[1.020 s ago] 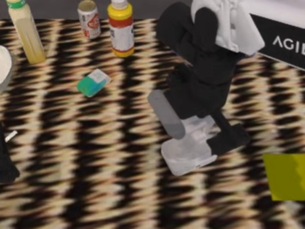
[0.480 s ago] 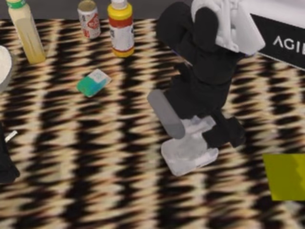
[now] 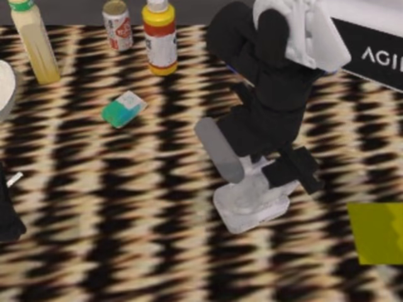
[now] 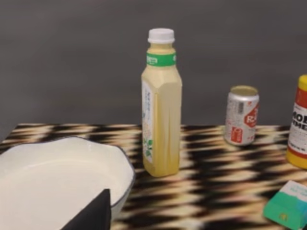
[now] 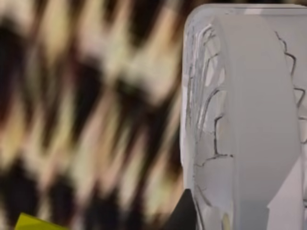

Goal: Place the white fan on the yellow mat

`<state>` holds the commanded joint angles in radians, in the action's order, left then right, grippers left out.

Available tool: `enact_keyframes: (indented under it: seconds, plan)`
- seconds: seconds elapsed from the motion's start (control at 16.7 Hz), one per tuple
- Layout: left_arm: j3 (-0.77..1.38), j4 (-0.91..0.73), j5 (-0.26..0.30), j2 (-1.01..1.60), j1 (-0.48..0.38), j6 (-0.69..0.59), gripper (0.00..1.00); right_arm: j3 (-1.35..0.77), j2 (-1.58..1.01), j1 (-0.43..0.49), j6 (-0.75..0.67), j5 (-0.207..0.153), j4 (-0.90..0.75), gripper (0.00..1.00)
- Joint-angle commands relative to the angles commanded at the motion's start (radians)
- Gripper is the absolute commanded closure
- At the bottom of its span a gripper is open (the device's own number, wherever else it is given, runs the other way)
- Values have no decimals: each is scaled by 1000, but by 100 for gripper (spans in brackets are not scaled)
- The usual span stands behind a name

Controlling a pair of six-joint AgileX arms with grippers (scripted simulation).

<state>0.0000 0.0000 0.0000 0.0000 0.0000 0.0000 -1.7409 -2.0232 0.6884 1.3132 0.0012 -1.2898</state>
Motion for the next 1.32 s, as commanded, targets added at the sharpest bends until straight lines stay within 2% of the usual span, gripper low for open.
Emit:
enact_keyframes:
  seconds: [0.54, 0.96, 1.32]
  plan:
    - [0, 0, 0, 0, 0, 0, 0, -6, 2, -2, 0, 0, -3, 100]
    - [0, 0, 0, 0, 0, 0, 0, -208, -12, 6, 2, 0, -192, 100]
    - [0, 0, 0, 0, 0, 0, 0, -216, -7, -1, 0, 0, -202, 100]
